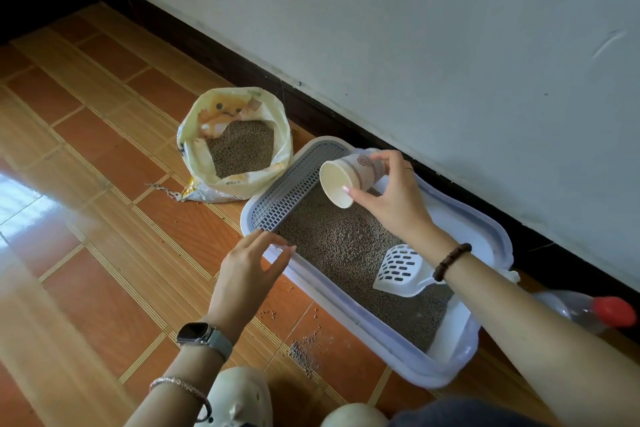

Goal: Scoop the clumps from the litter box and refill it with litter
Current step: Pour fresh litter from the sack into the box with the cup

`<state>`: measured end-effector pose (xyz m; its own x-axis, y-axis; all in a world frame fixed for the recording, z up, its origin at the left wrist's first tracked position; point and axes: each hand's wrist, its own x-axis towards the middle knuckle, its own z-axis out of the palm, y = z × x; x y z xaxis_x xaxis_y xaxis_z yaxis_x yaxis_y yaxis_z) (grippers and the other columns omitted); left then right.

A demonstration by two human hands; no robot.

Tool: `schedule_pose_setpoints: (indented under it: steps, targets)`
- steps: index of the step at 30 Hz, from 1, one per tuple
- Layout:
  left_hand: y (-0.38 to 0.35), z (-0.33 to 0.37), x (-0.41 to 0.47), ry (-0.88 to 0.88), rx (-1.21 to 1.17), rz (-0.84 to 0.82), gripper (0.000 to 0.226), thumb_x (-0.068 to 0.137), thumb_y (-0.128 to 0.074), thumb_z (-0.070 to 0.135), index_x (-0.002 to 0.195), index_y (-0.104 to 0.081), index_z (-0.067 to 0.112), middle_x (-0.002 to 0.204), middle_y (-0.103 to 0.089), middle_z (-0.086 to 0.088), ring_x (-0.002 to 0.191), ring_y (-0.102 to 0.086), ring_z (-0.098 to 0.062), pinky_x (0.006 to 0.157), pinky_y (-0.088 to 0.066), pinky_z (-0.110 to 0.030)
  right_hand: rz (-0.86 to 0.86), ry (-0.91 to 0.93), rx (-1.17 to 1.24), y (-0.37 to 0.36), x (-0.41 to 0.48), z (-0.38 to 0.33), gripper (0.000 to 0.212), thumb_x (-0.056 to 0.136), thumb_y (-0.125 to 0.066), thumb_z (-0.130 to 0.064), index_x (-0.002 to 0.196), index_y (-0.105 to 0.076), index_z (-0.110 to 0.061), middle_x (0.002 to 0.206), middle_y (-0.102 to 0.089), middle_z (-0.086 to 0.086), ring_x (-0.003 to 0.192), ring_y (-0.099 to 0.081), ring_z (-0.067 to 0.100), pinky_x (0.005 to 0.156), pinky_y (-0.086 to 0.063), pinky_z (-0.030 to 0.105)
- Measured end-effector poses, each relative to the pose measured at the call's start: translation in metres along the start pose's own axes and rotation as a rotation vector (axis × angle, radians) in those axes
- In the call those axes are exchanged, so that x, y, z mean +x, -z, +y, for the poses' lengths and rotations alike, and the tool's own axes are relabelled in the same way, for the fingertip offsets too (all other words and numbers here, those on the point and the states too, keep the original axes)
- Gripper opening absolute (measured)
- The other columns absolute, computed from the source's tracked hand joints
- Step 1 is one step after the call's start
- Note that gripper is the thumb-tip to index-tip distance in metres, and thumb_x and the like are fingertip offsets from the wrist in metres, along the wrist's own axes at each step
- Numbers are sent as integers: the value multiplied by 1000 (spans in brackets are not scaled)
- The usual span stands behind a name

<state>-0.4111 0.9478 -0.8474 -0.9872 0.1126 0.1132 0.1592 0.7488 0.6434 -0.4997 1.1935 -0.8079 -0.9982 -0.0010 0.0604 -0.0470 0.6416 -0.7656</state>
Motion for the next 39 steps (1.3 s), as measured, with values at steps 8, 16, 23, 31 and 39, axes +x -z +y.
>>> schedule_pose_setpoints:
  steps: [8,16,23,31,39]
  targets:
    - [26,-12,30,57,43,157,20,90,-65,25,108,-64,17,111,-62,2,98,-61,-15,84,-49,-25,-108,-28,226,-14,46,-62,59,75,-77,-46,120,-47,-21,121,-56,-2,107,-56,9,71,-48,10]
    - [68,-50,72,230,148,422,19,86,-69,14,104,-68,7,110,-55,-10,103,-50,-26,87,-37,-27,-234,-33,200,-72,85,-120,62,73,-75,-55,119,-45,-25,127,-50,5,108,-54,15,66,-45,14]
    - [66,-66,88,335,64,321,19,89,-65,30,106,-64,21,101,-56,1,81,-62,-17,69,-51,-31,-260,-108,181,-120,103,-126,57,75,-77,-48,115,-45,-23,127,-46,3,101,-48,11,59,-34,7]
    - [68,-67,100,411,14,303,9,87,-62,12,94,-61,18,63,-57,3,55,-51,-11,50,-38,-23,-81,172,-157,-155,100,-108,58,69,-85,-31,111,-49,-16,118,-39,3,103,-39,11,91,-45,22]
    - [66,-64,103,431,21,299,26,82,-51,-4,96,-62,15,57,-55,-1,52,-51,-19,51,-46,-37,-21,302,-651,-182,111,-105,70,64,-87,-35,119,-51,-11,126,-48,21,118,-50,32,99,-46,37]
